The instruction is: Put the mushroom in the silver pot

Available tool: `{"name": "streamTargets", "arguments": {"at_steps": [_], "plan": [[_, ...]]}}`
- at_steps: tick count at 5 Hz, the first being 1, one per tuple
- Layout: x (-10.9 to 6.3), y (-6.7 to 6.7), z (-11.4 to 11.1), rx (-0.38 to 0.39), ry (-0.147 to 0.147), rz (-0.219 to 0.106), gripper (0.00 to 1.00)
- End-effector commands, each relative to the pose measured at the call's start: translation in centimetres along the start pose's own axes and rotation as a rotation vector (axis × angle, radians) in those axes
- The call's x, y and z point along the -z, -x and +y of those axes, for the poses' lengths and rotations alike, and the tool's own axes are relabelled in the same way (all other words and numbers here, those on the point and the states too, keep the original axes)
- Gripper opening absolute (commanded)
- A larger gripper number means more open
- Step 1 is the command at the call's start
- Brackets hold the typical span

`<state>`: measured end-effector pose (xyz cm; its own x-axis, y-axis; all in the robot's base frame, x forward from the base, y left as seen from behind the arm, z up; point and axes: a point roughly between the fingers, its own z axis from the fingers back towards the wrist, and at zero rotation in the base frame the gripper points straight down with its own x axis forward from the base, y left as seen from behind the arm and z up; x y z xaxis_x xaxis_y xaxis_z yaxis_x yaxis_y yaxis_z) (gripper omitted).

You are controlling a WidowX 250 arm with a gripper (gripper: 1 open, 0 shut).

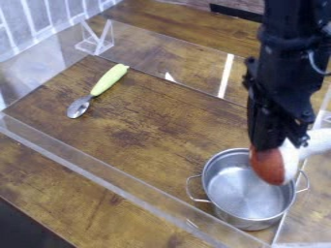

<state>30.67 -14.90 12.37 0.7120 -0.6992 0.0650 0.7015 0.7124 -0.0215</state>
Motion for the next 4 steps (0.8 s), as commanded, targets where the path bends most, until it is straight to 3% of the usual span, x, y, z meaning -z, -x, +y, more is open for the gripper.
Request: {"name": "streamTargets", "arguments": {"at_steps": [1, 2, 3, 4], "plan": [[-1.9, 0.4, -0.7, -0.007, 0.008, -0.086, 0.00], [0.1, 0.4, -0.5, -0.008, 0.045, -0.082, 0.00], [1.8, 0.4, 0.0, -0.009, 0.077, -0.069, 1.00], [2.3, -0.4, 1.3, -0.012, 0.096, -0.048, 1.00]]}}
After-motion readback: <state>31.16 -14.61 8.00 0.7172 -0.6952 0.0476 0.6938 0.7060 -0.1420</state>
